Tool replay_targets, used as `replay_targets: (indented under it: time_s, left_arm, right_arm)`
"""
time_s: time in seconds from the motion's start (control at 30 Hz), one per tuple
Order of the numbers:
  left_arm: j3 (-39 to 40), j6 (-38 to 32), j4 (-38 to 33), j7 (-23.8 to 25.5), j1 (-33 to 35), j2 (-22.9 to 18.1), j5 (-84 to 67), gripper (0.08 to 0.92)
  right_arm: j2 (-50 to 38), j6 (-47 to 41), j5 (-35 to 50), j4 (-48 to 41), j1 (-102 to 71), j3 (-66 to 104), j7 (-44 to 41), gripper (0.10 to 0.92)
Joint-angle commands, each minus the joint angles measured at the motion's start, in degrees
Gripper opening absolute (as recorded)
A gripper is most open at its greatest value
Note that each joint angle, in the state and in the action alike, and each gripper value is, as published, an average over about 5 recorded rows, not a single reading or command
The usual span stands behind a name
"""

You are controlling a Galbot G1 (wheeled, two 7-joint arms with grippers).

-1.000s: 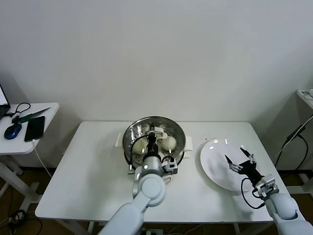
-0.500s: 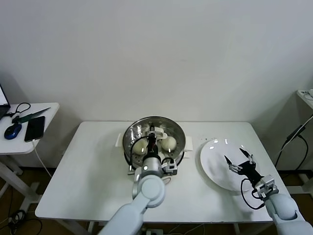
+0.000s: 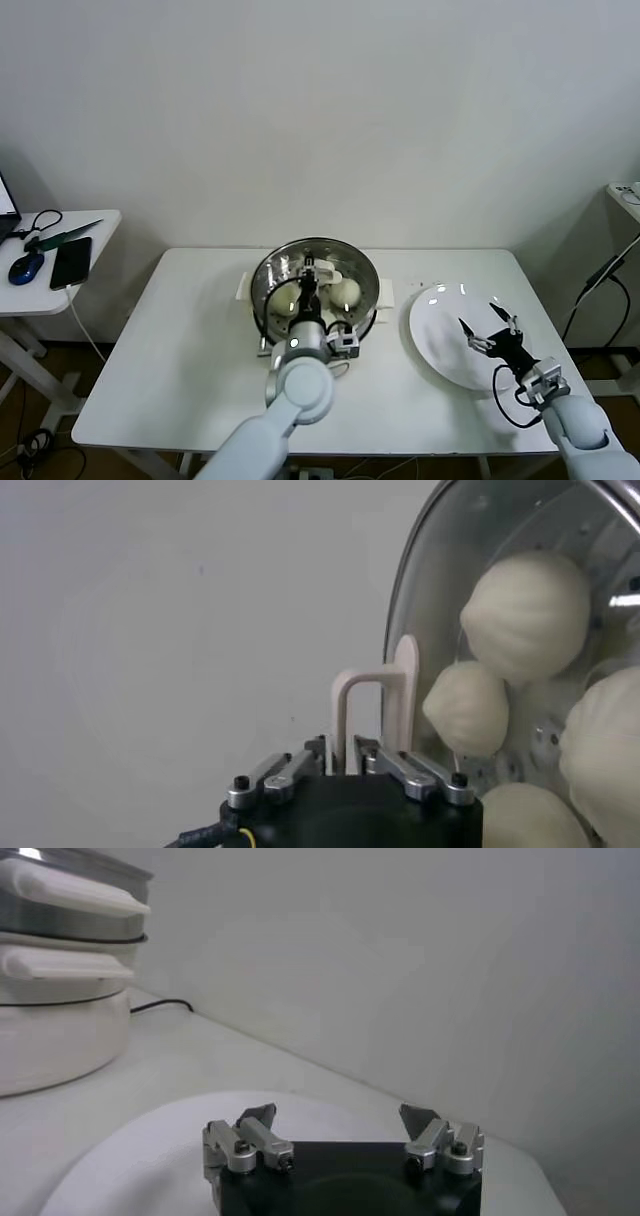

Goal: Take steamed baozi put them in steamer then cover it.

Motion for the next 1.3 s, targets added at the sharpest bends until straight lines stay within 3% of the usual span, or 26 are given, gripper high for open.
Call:
replay_targets:
  time_s: [0.03,0.47,0.6,0.97,1.17,1.3]
  left_arm:
    - [0.1,2.8,-6.5,1.2,1.1,3.3,-2.8,0.337]
    - [-2.5,2.3,-17.8,-2.9,8.3,9.4,-11.1,0.718]
    - [-5.5,-0.5,-19.8,-6.1,11.4,11.2,-15.6,0.804]
    - [-21.9,-22.6,-24.8,-22.9,23.6,13.9,-43.0,0.823]
    - [-34.8,-34.9,-23.3,-26.5,31.6,10.8,-56.6,0.823]
    - [-43.4,-42.9,-19.3,-27.9,35.7,6.1,-65.9,0.823]
  right_arm:
    - [-0.1,-0.2,-0.1,-0.1,0.2,0.1,0.0,0.823]
    - [-0.3,-3.8,-1.4,1.3,0.1,0.5,0.9,0.823]
    - [-0.4,-5.2,-2.4,1.6,0.2,0.8,1.5,0.823]
    - [0.2,-6.7,1.6,7.0,-3.0,4.5,1.4,0.823]
    - [1.2,-7.1,2.7,10.9,-5.7,6.5,1.5,0.823]
    - [1.9,-7.4,0.7,13.2,-7.6,7.6,1.9,0.823]
